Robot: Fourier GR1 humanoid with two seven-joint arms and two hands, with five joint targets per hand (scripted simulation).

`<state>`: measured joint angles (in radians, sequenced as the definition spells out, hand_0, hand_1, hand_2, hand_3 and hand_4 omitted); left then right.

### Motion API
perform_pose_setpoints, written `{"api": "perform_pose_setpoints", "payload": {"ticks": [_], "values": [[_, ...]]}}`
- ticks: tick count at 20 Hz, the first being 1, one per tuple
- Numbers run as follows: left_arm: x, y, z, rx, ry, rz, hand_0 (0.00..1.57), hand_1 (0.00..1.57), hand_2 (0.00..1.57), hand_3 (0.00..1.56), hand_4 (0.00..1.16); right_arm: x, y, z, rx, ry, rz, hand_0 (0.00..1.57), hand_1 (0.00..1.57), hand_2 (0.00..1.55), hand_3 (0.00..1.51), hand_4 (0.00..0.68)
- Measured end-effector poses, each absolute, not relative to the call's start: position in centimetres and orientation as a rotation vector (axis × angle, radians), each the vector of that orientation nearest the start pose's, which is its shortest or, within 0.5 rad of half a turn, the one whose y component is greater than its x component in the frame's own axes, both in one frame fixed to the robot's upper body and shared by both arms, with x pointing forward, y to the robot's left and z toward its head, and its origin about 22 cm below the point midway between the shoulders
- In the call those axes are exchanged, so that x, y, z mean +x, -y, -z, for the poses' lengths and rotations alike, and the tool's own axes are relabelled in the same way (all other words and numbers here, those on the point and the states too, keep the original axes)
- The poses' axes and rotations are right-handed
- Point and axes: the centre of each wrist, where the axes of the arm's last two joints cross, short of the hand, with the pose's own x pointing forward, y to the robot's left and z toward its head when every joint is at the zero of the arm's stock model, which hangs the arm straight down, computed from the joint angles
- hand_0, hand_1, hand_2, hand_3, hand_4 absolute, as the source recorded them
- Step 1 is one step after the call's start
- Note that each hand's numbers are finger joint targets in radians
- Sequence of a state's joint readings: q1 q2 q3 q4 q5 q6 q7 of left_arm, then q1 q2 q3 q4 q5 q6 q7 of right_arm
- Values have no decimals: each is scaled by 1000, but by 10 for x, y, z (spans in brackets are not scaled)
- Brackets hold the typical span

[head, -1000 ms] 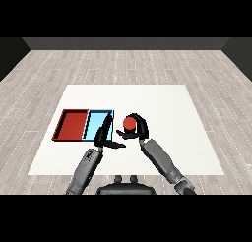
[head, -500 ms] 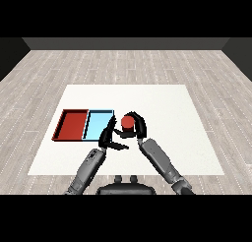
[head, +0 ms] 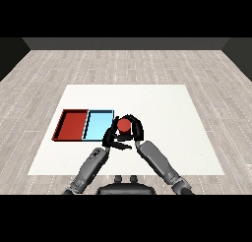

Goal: Pick the red can and put it in the red box

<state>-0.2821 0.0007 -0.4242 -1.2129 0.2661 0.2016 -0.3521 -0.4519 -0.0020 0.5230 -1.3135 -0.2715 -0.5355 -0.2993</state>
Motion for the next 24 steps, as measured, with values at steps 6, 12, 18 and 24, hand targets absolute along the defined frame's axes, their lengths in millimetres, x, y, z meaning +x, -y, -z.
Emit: {"api": "perform_pose_setpoints", "payload": {"ticks": [6,12,18,24], "values": [[278,-97,19,-358,1744,116,0,0,0,0,0,288,54,-41,230,1911,-41,1494,1494,1451,1376,617],[276,-95,17,-355,1766,123,0,0,0,0,217,287,46,-38,237,1911,-68,1487,1487,1457,1372,646],[281,-95,14,-229,1747,79,1331,1331,1414,1355,949,288,40,-39,243,1911,-89,1408,1408,1446,1366,627],[282,-89,18,-115,1690,49,1523,1523,1489,1403,855,281,38,-45,244,1915,-87,1547,1547,1462,1376,605]]}}
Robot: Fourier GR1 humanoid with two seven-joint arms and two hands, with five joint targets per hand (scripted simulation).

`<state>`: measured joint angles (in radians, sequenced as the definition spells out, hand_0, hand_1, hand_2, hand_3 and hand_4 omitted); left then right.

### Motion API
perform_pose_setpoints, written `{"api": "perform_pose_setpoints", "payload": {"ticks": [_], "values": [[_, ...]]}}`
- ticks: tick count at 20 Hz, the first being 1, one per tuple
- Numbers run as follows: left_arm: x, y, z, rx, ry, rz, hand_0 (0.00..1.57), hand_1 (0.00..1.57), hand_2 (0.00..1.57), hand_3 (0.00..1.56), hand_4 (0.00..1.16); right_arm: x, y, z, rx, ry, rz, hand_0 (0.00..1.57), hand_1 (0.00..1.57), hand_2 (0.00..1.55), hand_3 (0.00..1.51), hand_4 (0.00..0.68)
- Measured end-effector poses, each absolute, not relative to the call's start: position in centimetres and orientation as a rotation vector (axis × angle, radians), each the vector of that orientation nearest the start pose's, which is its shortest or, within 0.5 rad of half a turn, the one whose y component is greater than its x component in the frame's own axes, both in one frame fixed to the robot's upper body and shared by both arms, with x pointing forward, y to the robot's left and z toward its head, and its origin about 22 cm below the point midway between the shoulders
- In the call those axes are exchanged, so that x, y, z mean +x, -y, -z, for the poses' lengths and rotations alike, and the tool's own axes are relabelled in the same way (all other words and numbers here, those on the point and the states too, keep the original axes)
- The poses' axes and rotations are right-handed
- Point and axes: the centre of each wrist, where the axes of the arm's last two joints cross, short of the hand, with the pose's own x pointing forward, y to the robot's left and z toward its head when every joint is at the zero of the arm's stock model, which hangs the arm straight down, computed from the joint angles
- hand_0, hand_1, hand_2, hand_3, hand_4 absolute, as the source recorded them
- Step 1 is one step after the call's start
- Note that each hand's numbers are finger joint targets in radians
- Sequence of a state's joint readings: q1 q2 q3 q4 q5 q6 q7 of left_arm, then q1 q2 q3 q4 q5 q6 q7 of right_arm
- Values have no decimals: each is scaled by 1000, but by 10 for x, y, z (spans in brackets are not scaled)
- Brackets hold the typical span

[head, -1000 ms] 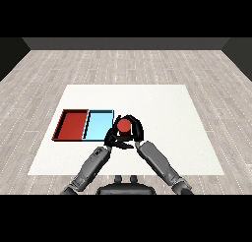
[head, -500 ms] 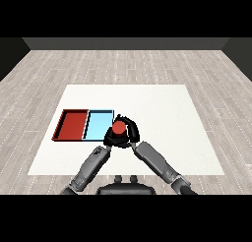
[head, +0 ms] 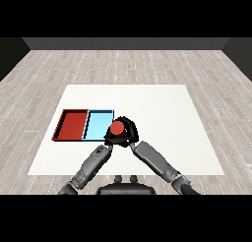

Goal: Pick the red can and put it in the red box

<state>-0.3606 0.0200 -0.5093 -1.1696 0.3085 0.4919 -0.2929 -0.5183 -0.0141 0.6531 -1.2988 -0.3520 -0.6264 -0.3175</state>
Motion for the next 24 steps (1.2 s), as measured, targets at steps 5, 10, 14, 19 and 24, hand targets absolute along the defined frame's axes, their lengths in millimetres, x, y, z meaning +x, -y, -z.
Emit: {"api": "perform_pose_setpoints", "payload": {"ticks": [5,10,14,19,24], "values": [[280,-87,19,-57,1719,32,1571,1571,1512,1404,1015,281,35,-47,254,1913,-89,1450,1450,1443,1377,615],[284,-85,17,-17,1752,14,1571,1571,1528,1436,1041,283,36,-49,272,1917,-72,1422,1422,1414,1363,474],[284,-86,16,9,1762,1,1571,1571,1529,1455,1118,286,34,-50,290,1915,-59,0,0,0,0,0],[280,-85,14,26,1770,6,1571,1571,1529,1455,1118,285,37,-49,261,1914,-110,0,0,0,0,0],[279,-82,14,46,1777,18,1571,1571,1571,1502,1137,282,43,-42,254,1918,-115,0,0,0,0,0]]}}
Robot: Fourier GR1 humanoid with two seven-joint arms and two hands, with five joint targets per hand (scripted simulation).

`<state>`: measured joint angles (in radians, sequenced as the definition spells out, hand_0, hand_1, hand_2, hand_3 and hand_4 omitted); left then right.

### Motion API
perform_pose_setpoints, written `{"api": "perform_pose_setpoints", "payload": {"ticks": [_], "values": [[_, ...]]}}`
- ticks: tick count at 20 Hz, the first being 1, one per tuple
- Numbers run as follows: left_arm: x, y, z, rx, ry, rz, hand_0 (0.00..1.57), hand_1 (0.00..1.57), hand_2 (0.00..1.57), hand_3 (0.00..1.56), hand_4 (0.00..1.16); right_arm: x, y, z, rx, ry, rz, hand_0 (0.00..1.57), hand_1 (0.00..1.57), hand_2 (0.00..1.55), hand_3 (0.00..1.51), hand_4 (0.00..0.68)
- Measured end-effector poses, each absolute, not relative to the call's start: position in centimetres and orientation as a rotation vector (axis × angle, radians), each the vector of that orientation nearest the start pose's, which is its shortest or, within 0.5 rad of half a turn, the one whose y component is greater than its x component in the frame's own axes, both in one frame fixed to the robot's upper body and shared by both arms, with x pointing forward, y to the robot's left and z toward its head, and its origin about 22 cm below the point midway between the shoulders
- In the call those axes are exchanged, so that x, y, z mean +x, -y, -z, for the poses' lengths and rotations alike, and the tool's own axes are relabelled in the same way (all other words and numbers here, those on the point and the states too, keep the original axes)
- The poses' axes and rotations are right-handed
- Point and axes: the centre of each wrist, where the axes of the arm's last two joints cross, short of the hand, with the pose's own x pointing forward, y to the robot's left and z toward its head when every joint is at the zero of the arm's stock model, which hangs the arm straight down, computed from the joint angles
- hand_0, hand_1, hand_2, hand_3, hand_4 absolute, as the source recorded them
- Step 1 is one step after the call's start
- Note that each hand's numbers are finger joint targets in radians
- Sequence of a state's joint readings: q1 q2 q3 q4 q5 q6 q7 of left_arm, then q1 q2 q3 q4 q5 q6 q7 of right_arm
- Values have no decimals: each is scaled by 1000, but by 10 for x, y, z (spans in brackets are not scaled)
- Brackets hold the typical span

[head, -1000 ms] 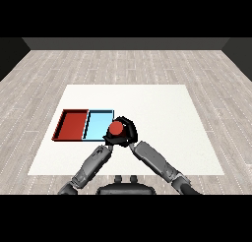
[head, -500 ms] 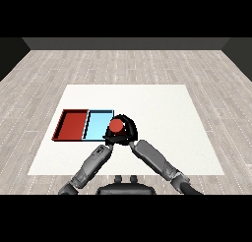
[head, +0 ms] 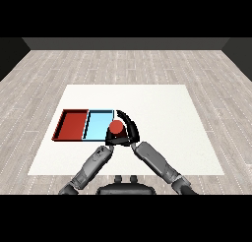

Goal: Pick the red can and put it in the red box

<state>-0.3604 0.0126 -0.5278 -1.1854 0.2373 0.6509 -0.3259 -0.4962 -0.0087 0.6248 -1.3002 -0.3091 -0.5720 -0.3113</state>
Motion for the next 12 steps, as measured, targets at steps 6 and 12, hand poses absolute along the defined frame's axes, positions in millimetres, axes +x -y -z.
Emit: {"api": "perform_pose_setpoints", "payload": {"ticks": [6,12], "values": [[276,-84,18,28,1749,2,1571,1571,1571,1505,1139,289,54,-49,240,1945,-62,0,0,0,0,0],[285,-100,14,102,1747,-33,1571,1571,1571,1482,1138,291,97,-66,203,1997,17,0,0,0,0,0]]}}
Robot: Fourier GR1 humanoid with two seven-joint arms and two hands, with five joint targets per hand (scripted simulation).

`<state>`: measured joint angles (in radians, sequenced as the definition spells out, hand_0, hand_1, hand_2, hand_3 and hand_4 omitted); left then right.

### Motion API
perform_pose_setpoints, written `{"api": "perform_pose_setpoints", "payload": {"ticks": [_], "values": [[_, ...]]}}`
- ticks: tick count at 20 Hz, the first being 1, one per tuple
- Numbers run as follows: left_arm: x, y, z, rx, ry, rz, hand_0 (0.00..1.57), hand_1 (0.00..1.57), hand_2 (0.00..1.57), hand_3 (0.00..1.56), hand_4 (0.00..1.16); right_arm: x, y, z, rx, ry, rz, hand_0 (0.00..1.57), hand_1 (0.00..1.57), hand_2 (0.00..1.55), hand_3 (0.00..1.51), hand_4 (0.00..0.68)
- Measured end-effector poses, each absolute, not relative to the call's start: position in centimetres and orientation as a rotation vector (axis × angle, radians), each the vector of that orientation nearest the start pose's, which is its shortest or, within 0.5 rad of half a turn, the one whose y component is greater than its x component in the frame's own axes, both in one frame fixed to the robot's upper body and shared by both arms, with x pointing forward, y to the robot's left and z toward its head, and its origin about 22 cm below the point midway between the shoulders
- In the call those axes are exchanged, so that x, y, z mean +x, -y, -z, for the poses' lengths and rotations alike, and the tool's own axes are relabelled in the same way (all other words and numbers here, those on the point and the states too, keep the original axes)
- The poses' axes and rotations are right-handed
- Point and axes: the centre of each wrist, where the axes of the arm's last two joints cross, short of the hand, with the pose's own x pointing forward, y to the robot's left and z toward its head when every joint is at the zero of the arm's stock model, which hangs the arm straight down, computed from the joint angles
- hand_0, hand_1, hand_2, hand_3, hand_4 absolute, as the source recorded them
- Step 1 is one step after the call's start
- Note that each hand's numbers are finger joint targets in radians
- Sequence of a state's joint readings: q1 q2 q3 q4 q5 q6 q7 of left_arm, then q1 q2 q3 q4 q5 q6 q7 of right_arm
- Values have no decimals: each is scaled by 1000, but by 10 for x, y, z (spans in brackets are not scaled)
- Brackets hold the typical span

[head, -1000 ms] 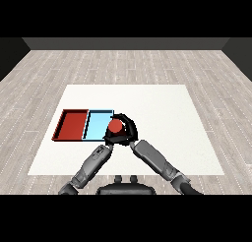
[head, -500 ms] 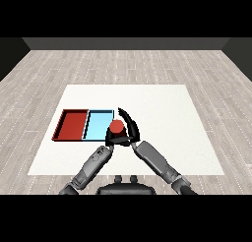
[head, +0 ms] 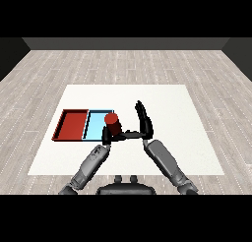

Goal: Pick the red can and put it in the red box

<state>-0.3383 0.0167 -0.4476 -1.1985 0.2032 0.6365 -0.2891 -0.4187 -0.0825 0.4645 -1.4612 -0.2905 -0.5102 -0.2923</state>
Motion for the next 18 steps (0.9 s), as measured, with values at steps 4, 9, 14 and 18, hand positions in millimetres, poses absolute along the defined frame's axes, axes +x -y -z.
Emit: {"api": "perform_pose_setpoints", "payload": {"ticks": [4,9,14,18], "values": [[289,-119,11,167,1769,-26,1571,1571,1571,1473,1133,277,135,-78,180,2038,62,0,0,0,0,0],[302,-171,6,317,1786,14,1571,1571,1568,1467,1116,256,182,-67,90,2016,107,0,0,0,0,0],[312,-231,-4,480,1749,41,1571,1571,1554,1467,1100,239,216,-46,-16,1976,139,0,0,0,0,0],[322,-278,-3,577,1683,24,1571,1571,1571,1497,1120,234,239,-40,-79,1945,128,0,0,0,0,0]]}}
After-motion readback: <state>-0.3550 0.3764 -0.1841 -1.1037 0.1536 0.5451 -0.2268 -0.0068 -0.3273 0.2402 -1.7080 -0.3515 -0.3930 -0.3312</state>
